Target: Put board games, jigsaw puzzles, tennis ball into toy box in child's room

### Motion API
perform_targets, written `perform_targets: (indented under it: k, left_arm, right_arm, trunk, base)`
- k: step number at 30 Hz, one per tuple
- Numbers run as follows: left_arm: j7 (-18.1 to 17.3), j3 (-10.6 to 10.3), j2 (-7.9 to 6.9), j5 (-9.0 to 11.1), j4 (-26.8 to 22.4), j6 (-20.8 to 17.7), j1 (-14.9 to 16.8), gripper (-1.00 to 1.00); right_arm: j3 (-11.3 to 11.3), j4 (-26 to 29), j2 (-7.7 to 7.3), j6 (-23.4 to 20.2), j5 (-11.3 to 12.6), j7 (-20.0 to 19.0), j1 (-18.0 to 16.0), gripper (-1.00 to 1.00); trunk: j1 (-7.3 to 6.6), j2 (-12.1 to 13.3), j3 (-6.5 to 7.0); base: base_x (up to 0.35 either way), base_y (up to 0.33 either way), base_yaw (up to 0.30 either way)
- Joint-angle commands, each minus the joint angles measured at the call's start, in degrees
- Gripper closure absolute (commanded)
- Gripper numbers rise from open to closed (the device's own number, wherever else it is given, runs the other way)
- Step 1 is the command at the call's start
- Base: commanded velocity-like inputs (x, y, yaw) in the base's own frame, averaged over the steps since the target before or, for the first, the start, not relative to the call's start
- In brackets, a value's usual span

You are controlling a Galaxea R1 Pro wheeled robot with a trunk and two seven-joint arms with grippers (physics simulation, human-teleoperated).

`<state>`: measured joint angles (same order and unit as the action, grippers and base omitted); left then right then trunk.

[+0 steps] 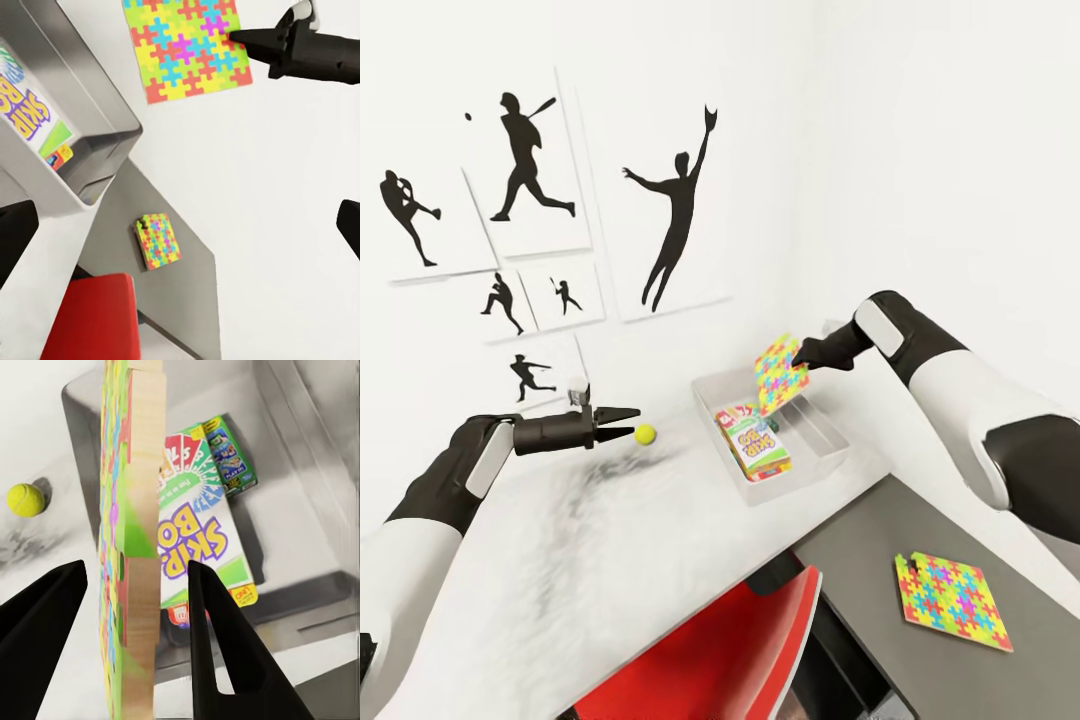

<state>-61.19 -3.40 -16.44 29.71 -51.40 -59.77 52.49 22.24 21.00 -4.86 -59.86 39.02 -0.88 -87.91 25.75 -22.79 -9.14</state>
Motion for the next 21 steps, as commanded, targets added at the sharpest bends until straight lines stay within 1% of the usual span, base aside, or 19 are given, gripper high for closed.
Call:
perform_targets:
  k: [1, 5, 6, 9, 11, 15, 18, 21]
  left_arm:
    - [-0.15, -0.12, -0.05, 0.09, 0.01, -0.23, 0.08, -1.0]
    - [-0.15, -0.12, -0.31, 0.22, -0.01, -0.23, 0.2, -1.0]
    - [-0.15, -0.07, -0.65, 0.26, -0.02, -0.23, 0.37, -1.0]
    - [-0.27, -0.05, -1.03, 0.31, -0.02, -0.23, 0.75, -1.0]
    - [-0.73, -0.04, -1.21, 0.33, -0.02, -0.23, 1.07, -1.0]
    - [-3.01, -0.03, -1.46, 0.29, -0.02, -0.23, 1.45, -1.0]
    - [-3.92, -0.03, -1.57, 0.27, -0.02, -0.23, 1.69, -1.0]
    - [-4.24, -0.05, -1.72, 0.31, -0.02, -0.23, 3.06, -1.0]
  right_arm:
    - [0.35, -0.37, -0.04, -0.14, 0.25, -0.09, -0.29, 1.0]
    - [0.35, -1.54, -0.05, -0.14, 0.3, -0.11, -0.94, 1.0]
    - [0.35, -1.77, -0.04, -0.14, 0.33, -0.13, -1.09, 1.0]
    - [0.35, -1.91, 0.09, -0.14, 0.36, -0.16, -1.31, 1.0]
    - [0.35, -1.96, 0.28, -0.14, 0.36, -0.17, -1.42, 1.0]
    - [0.43, -2.01, 0.67, -0.14, 0.36, -0.17, -1.58, 1.0]
    - [0.59, -2.01, 0.8, -0.14, 0.36, -0.17, -1.63, 1.0]
    - [0.66, -2.02, 0.98, -0.14, 0.36, -0.18, -1.64, 1.0]
  trunk:
    - [0.03, -0.13, -0.22]
    - [0.03, -0.13, -0.6]
    - [0.03, -0.13, -0.69]
    - [0.03, -0.13, -0.97]
    - [0.03, -0.13, -1.16]
    - [0.03, -0.13, -1.53]
    - [0.03, -0.13, -1.81]
    - [0.03, -0.13, -2.09]
  base:
    - [0.0, 0.0, 0.0]
    - [0.0, 0.0, 0.0]
    - [0.0, 0.0, 0.0]
    - [0.0, 0.0, 0.0]
    - [0.0, 0.0, 0.0]
    - [0.0, 0.0, 0.0]
    - [0.0, 0.0, 0.0]
    - [0.0, 0.0, 0.0]
